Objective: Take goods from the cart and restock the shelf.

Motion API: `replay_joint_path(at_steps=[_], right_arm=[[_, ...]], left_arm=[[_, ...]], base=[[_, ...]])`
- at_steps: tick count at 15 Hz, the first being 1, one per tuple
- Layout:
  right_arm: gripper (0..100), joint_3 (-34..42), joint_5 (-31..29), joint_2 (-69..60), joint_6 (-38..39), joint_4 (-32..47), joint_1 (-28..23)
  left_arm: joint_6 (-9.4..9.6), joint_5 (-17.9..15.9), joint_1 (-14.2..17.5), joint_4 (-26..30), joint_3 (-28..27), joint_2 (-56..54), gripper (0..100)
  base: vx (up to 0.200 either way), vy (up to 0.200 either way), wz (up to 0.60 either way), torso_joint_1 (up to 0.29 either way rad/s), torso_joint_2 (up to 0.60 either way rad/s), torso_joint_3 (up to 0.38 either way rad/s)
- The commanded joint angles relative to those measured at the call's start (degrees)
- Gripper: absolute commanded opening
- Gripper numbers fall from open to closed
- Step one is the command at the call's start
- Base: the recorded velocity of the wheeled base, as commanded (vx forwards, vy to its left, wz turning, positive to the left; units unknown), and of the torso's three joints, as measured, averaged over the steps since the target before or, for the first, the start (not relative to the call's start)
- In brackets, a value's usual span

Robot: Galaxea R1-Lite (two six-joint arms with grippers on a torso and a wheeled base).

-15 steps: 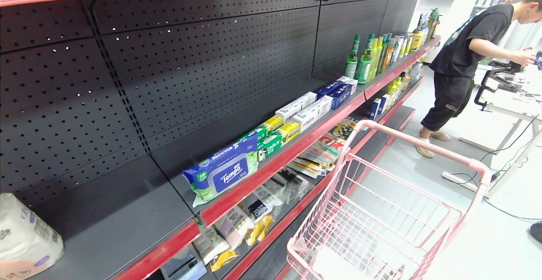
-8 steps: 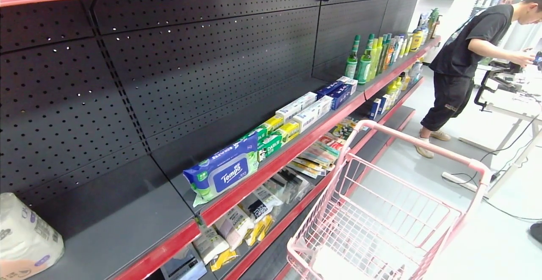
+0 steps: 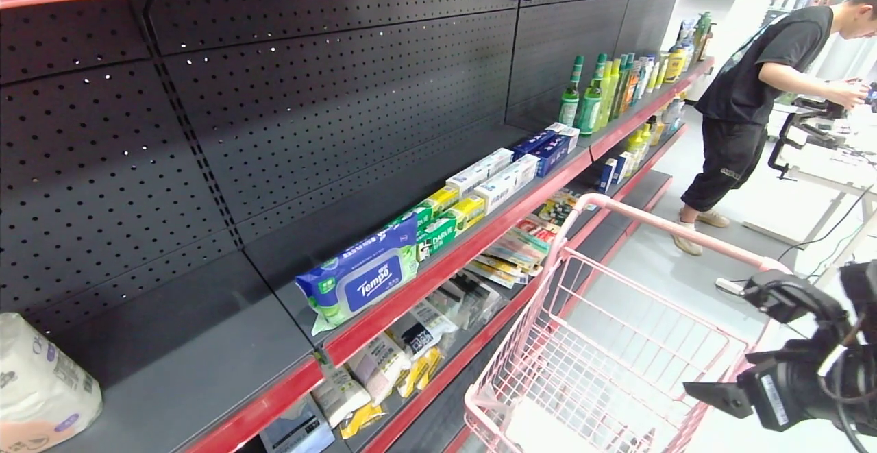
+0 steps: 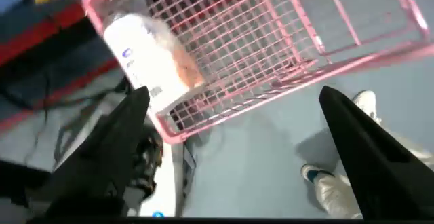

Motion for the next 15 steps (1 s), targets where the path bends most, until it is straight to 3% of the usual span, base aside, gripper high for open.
replay_joint_path(at_steps=[1,3,8,15], right_arm=[[100,-1.2,0.6,10.5,-1.7,-0.3,6.1],[100,-2.4,0.5,16.0,-1.5,-0.4,10.7],[100,-4.7,0.0,27.3,-1.7,-7.8,15.0],[100,-4.1,-2.0,29.6,-1.7,-7.8,15.6]], left_arm=[[0.00,0.0,0.0,0.0,0.1,0.1,100],[0.00,0.0,0.0,0.0,0.0,0.1,100],[0.00,0.0,0.0,0.0,0.0,0.1,100],[0.08,0.0,0.0,0.0,0.0,0.1,100]], base=[[0.000,0.000,0.00,0.000,0.00,0.000],[0.000,0.000,0.00,0.000,0.00,0.000],[0.000,0.000,0.00,0.000,0.00,0.000],[0.000,0.000,0.00,0.000,0.00,0.000]])
